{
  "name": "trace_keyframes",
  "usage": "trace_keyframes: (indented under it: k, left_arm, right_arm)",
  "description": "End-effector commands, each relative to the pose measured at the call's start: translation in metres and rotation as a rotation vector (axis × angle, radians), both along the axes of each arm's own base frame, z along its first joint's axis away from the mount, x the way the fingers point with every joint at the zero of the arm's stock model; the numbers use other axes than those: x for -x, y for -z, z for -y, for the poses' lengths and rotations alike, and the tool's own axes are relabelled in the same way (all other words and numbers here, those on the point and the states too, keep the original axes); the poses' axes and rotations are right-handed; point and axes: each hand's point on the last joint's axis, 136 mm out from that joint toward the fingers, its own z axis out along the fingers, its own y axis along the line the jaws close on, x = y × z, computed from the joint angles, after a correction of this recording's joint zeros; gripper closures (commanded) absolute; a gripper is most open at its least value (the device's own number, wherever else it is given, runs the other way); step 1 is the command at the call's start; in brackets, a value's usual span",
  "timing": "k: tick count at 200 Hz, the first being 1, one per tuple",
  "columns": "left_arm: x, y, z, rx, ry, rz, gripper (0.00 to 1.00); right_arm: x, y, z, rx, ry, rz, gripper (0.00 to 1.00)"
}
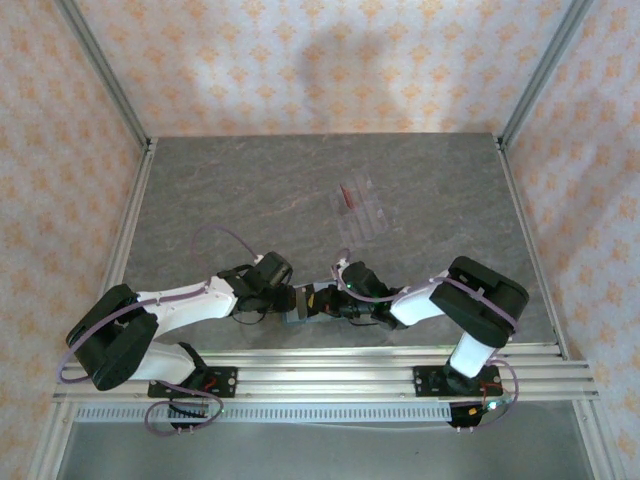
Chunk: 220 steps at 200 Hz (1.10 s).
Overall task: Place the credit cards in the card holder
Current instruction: Insert the credit card into the card slot.
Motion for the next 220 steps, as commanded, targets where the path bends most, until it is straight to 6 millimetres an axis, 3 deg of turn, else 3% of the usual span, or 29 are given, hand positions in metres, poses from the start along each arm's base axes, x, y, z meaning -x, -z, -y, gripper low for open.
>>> trace_keyframes:
  k: [1, 21, 39, 86, 161, 220]
  left_arm:
    - [0.021, 0.025, -0.022, -0.100, 0.004, -0.078, 0.60]
    - [0.021, 0.025, -0.022, -0.098, 0.003, -0.077, 0.60]
    - [0.021, 0.026, -0.021, -0.096, 0.001, -0.079, 0.60]
    - [0.022, 0.026, -0.021, -0.096, 0.005, -0.081, 0.60]
    - [0.022, 0.023, -0.021, -0.094, 0.005, -0.080, 0.60]
    - [0.019, -0.007, -0.011, -0.019, 0.022, -0.043, 0.58]
  right_arm:
    - [0.028, 0.048, 0.029, 0.197, -0.020, -0.113, 0.87]
    - [0.022, 0.042, 0.026, 0.178, 0.006, -0.103, 0.87]
    - [0.020, 0.040, 0.022, 0.179, 0.027, -0.091, 0.93]
    - [0.025, 0.044, 0.016, 0.190, 0.042, -0.089, 0.92]
    - [0.024, 0.031, 0.028, 0.256, 0.069, -0.048, 0.70]
    - [0.024, 0.019, 0.026, 0.306, 0.025, -0.037, 0.61]
